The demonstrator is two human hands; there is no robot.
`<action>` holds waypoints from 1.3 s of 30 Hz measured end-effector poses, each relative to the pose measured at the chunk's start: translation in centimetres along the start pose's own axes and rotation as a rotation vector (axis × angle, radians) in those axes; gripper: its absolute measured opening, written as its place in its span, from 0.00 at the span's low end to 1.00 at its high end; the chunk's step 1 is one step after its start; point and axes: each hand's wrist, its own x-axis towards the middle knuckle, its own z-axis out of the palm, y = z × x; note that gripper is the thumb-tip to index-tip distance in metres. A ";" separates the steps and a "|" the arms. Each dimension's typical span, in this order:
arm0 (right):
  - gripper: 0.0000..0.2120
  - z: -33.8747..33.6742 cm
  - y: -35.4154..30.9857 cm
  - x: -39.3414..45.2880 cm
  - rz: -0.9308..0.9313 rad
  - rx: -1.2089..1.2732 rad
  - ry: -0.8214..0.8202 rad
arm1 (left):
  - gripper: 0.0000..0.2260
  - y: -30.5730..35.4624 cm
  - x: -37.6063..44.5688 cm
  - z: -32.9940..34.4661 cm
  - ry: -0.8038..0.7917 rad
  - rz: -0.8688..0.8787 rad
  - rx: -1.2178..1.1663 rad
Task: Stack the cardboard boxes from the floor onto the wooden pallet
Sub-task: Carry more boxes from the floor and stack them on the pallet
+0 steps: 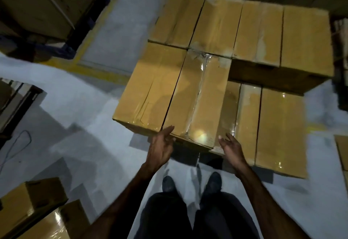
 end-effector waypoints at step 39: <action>0.20 -12.6 -5.5 -19.8 -0.442 -0.132 -0.436 | 0.20 24.7 -26.8 8.4 0.791 -0.437 -0.248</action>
